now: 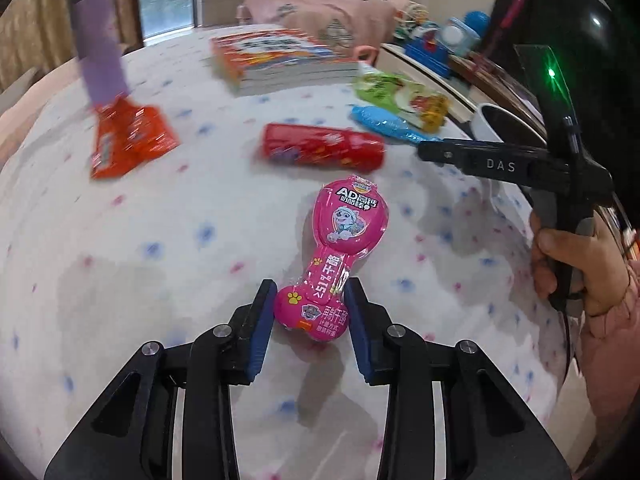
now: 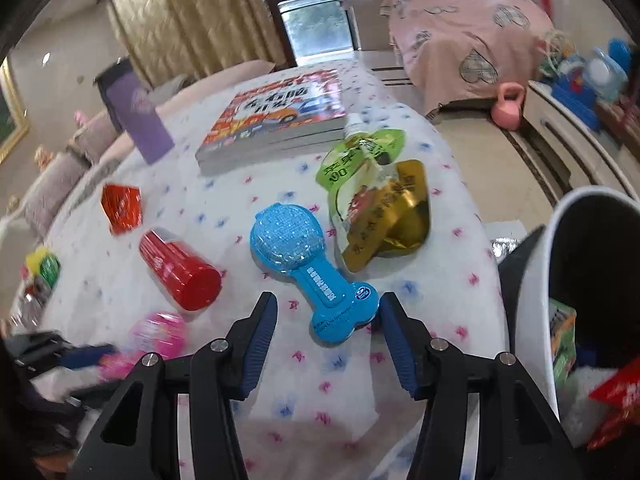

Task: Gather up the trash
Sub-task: 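Grasp the pink candy pack with the left tool while the right tool grasps the blue one, then carry both candy packs over the bin and open both tools, then move both tools back to the table toward the red can and orange wrapper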

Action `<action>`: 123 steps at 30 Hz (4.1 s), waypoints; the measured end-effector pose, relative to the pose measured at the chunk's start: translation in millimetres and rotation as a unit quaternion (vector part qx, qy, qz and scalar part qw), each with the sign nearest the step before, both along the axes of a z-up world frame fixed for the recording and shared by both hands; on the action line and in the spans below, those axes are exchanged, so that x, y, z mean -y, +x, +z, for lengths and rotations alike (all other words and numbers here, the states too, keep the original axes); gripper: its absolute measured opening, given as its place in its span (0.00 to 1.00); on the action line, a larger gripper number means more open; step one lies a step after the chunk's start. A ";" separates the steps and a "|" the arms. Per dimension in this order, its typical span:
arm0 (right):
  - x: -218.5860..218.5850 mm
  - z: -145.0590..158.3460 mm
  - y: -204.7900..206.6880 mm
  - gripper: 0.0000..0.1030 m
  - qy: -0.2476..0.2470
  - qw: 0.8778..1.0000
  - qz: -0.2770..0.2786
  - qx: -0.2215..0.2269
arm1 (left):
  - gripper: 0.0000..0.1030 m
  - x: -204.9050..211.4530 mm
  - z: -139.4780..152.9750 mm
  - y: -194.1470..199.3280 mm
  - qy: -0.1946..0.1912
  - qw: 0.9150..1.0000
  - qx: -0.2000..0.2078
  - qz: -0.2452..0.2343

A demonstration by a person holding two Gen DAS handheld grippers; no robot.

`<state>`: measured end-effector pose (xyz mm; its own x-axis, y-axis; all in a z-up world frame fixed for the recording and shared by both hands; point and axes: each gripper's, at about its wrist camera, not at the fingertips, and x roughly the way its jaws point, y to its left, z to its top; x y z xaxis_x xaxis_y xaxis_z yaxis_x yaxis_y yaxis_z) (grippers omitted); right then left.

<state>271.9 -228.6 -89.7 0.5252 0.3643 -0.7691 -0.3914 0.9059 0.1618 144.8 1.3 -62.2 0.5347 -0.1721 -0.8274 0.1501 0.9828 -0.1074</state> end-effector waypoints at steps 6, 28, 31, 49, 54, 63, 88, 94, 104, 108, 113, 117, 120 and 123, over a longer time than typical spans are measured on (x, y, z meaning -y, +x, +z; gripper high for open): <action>-2.1 1.5 -16.4 0.33 -0.014 1.000 0.003 0.000 | 0.51 0.2 -3.1 -1.3 -0.010 1.000 -0.006 0.019; -28.4 0.0 -55.4 0.28 -0.058 0.997 0.041 0.010 | 0.18 20.8 -7.6 9.6 0.016 1.000 0.021 -0.007; -13.7 2.1 -61.8 0.27 -0.024 0.999 0.027 0.000 | 0.18 20.7 -3.1 6.1 -0.004 1.000 0.024 -0.001; 97.9 48.8 -110.7 0.22 0.088 0.993 -0.078 0.030 | 0.18 109.6 41.8 2.8 -0.052 0.994 0.054 -0.081; 123.4 56.4 -117.0 0.19 0.093 0.989 -0.105 0.042 | 0.18 140.0 51.1 8.2 -0.052 0.991 0.064 -0.105; 158.7 65.6 -118.0 0.18 0.092 0.985 -0.133 0.060 | 0.18 178.5 65.4 21.3 -0.054 0.987 0.075 -0.132; 222.1 49.1 -59.7 0.18 0.064 0.980 -0.186 0.035 | 0.18 269.7 55.5 91.0 -0.024 0.983 0.049 -0.177; 224.8 45.4 -52.3 0.20 0.058 0.980 -0.186 0.027 | 0.20 276.2 50.5 97.6 -0.031 0.982 0.035 -0.182; 231.2 50.6 -56.7 0.46 0.075 0.976 -0.201 0.035 | 0.56 253.5 57.7 89.5 -0.033 0.986 0.050 -0.155; 226.8 55.9 -64.5 0.68 0.086 0.974 -0.203 0.043 | 0.63 227.0 57.2 79.0 -0.048 0.989 0.054 -0.128; 205.6 63.1 -79.8 0.87 0.097 0.974 -0.194 0.063 | 0.65 183.8 54.2 62.3 -0.068 0.992 0.057 -0.086; 182.6 65.7 -90.8 0.91 0.107 0.976 -0.175 0.068 | 0.68 150.0 53.5 46.8 -0.067 0.994 0.065 -0.058; 161.1 64.9 -97.7 0.92 0.115 0.979 -0.154 0.069 | 0.70 121.0 49.8 37.5 -0.072 0.995 0.061 -0.031; 138.5 62.2 -100.9 0.92 0.120 0.982 -0.130 0.065 | 0.71 95.9 43.5 30.3 -0.072 0.996 0.056 -0.011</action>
